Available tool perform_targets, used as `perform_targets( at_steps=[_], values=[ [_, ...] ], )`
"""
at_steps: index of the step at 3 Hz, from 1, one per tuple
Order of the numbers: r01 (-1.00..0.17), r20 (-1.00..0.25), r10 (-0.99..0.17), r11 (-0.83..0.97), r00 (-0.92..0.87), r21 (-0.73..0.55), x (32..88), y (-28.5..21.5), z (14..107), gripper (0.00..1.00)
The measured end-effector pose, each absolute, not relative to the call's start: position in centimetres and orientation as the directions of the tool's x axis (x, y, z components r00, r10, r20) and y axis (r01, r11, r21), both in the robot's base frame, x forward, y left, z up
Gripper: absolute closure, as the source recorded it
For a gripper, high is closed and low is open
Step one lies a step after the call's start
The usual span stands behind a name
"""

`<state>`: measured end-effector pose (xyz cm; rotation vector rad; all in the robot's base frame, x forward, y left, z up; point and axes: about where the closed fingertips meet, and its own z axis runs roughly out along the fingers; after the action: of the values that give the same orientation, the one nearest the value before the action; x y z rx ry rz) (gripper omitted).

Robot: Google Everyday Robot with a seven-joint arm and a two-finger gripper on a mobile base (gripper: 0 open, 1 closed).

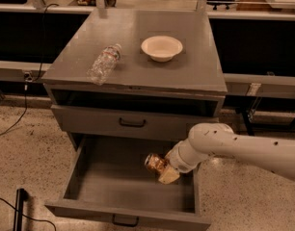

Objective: Place orange can into middle drawer

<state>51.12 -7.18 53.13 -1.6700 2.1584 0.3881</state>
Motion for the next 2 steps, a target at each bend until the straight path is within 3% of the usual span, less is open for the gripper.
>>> perform_targets(
  at_steps=[2],
  values=[
    [-0.966, -0.468, -0.858, 0.256, -0.211, -0.034, 51.4, -6.1, 51.2, 1.0]
  ],
)
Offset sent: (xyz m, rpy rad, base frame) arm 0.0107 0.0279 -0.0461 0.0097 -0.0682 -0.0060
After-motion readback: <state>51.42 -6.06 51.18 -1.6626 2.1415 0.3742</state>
